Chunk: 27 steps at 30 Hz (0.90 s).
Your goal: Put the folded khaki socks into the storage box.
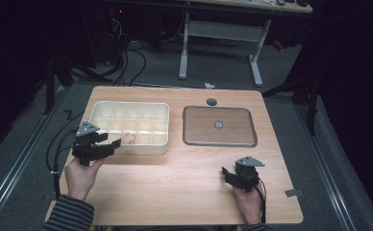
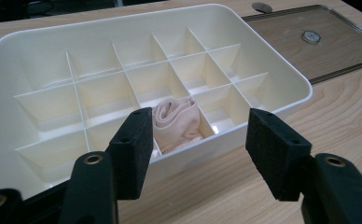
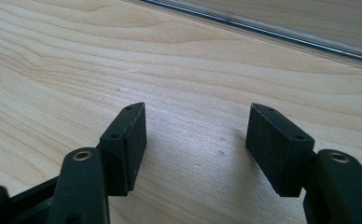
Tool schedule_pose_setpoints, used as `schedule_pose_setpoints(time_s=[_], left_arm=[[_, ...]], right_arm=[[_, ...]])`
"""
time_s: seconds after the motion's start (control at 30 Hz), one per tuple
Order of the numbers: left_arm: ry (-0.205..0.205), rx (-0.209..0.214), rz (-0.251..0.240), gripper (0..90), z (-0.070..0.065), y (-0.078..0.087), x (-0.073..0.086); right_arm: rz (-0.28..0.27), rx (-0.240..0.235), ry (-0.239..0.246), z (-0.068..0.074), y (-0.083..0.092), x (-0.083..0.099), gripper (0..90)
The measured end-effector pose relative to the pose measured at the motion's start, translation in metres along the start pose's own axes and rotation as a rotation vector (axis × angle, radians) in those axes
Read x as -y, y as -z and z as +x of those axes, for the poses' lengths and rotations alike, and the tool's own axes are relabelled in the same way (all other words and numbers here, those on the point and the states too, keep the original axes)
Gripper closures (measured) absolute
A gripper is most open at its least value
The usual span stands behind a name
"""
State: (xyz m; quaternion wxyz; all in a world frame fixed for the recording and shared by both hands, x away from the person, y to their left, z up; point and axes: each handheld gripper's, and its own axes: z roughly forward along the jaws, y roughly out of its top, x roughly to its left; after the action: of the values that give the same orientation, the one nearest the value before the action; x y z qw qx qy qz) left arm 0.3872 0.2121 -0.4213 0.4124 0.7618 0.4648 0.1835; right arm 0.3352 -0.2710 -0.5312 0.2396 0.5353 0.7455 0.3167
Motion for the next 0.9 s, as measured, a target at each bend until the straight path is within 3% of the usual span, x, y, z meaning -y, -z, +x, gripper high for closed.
schedule_pose_setpoints(time_s=[0.9], left_arm=[[0.028, 0.018, 0.001, 41.7, -0.006, 0.005, 0.019]], right_arm=[[0.000, 0.000, 0.002, 0.000, 0.000, 0.000, 38.3]])
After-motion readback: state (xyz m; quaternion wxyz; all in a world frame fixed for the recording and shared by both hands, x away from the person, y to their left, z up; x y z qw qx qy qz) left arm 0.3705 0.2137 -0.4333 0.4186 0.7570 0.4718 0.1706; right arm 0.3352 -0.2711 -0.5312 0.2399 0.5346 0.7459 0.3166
